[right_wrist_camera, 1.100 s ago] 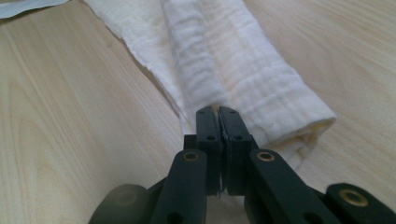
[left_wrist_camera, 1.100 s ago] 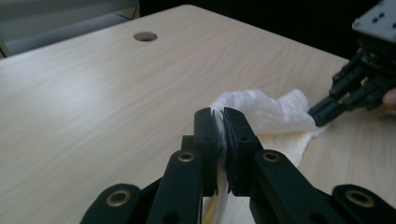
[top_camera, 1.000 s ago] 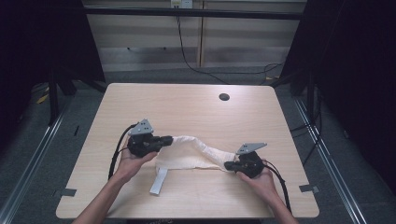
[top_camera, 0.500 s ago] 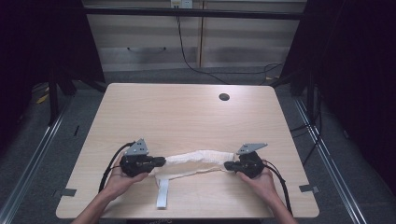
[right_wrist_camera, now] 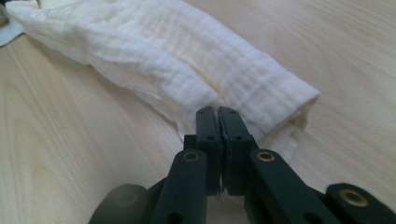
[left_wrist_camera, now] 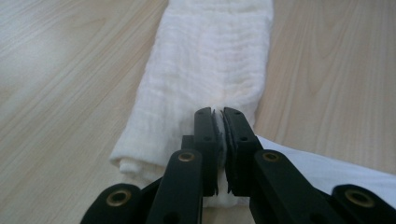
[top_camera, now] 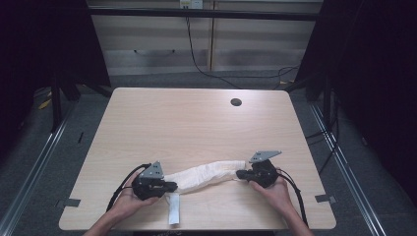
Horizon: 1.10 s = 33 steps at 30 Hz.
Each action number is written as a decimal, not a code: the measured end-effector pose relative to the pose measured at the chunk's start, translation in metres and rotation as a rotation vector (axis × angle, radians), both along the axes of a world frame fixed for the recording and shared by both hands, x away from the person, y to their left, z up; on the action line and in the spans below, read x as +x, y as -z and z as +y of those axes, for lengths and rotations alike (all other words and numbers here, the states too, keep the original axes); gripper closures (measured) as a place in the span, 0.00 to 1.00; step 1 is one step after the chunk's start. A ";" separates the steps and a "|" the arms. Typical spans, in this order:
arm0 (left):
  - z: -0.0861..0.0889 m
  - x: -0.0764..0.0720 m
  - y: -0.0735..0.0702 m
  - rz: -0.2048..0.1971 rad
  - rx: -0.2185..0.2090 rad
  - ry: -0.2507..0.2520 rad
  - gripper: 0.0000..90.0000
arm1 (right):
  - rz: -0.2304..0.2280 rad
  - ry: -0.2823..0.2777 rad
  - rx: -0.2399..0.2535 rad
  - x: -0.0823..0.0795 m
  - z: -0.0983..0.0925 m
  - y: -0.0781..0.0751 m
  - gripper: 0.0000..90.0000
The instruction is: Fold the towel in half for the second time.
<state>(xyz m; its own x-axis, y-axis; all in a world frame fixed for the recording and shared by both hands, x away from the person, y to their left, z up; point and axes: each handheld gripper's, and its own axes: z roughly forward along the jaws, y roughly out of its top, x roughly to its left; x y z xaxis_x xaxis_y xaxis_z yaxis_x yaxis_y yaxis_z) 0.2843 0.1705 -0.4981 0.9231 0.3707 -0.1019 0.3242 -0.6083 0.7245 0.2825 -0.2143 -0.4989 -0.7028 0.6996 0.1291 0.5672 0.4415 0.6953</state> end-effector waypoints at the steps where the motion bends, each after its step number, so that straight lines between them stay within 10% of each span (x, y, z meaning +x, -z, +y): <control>1: 0.001 0.000 0.000 -0.020 0.017 -0.002 0.94 | -0.004 0.004 -0.012 0.000 0.000 -0.001 0.98; 10: 0.005 0.006 0.002 -0.035 0.006 -0.038 0.95 | -0.031 0.036 -0.069 -0.008 -0.002 -0.004 0.98; 24: 0.010 0.045 0.006 -0.059 -0.001 -0.158 0.95 | -0.065 0.069 -0.022 0.008 0.002 0.002 0.98; 33: 0.019 0.046 0.007 -0.012 -0.070 -0.185 0.86 | -0.098 0.081 -0.033 0.000 0.004 -0.004 0.87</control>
<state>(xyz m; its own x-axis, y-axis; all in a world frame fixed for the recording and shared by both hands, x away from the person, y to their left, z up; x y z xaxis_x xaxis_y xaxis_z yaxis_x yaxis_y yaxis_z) 0.3307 0.1892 -0.5047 0.8414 0.5262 -0.1228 0.4168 -0.4875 0.7672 0.2829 -0.2103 -0.4949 -0.6521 0.7572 0.0386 0.5319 0.4206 0.7350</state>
